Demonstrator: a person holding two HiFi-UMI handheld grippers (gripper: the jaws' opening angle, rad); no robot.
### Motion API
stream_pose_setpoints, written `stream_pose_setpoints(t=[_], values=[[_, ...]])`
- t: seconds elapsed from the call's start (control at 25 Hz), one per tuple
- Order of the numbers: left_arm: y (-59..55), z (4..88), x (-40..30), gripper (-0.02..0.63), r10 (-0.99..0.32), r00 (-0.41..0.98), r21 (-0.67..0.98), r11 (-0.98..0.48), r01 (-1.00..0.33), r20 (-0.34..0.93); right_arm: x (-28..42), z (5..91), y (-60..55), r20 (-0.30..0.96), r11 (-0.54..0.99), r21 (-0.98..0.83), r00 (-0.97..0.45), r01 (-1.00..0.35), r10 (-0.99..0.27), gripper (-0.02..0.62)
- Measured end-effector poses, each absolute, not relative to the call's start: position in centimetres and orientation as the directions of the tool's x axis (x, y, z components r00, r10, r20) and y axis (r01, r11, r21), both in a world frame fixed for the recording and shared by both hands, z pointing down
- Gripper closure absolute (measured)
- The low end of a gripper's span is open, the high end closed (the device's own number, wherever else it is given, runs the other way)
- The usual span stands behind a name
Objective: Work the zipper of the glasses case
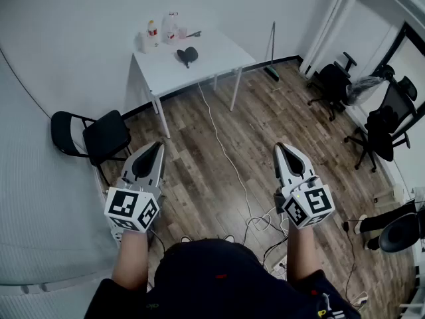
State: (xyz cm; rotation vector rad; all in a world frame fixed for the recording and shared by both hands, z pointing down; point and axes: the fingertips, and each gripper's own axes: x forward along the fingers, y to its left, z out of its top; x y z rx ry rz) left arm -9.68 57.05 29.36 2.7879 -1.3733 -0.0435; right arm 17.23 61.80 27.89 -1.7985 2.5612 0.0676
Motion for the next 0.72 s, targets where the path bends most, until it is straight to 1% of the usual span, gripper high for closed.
stream_pose_setpoints(t=[0.12,0.56,0.72], values=[[57.32,30.07,-9.83,0.569,-0.79,0.613,0.045,-0.613,-0.789,-0.008,16.83,28.44,62.04,-0.024,0.336,0.05,-0.338,-0.94,-0.941,0.575],[57.36,30.23,-9.63,0.569,-0.78,0.626,0.042,-0.625,-0.78,-0.001,17.01,27.99,62.31,-0.047,0.313,0.068,-0.317,-0.947,-0.947,0.575],[57.51,30.45,-9.38,0.569,-0.78,0.626,0.039,-0.625,-0.78,0.003,17.44,28.39,62.38,-0.056,0.313,0.051,-0.316,-0.948,-0.947,0.575]])
